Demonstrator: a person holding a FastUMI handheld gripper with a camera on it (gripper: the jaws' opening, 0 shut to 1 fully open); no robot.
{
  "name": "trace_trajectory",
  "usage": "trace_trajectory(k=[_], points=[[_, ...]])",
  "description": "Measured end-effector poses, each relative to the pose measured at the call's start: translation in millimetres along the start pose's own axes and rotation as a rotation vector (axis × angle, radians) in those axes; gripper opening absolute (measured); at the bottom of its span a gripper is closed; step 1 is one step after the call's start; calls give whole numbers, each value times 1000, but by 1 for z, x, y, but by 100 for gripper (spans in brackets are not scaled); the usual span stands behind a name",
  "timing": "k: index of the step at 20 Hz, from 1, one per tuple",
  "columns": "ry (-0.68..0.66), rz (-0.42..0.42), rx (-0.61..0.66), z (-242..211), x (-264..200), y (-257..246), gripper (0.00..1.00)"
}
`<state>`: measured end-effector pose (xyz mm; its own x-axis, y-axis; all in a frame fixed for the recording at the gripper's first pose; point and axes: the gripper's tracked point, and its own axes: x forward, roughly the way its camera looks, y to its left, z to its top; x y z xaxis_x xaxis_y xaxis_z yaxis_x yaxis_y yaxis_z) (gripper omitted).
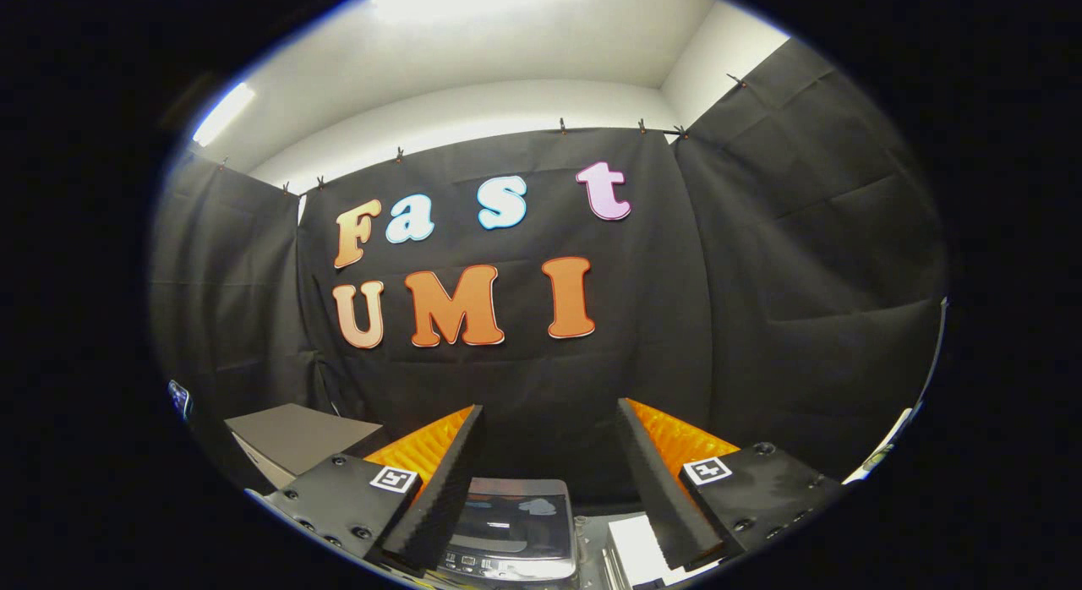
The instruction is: Put the clothes into the washing machine and then close the washing machine lid.
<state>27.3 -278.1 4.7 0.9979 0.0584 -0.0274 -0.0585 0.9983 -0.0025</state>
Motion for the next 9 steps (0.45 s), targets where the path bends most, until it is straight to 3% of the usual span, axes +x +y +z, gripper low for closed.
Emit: trace_trajectory(k=[9], points=[[-10,0,-5,10,-27,-17,98]])
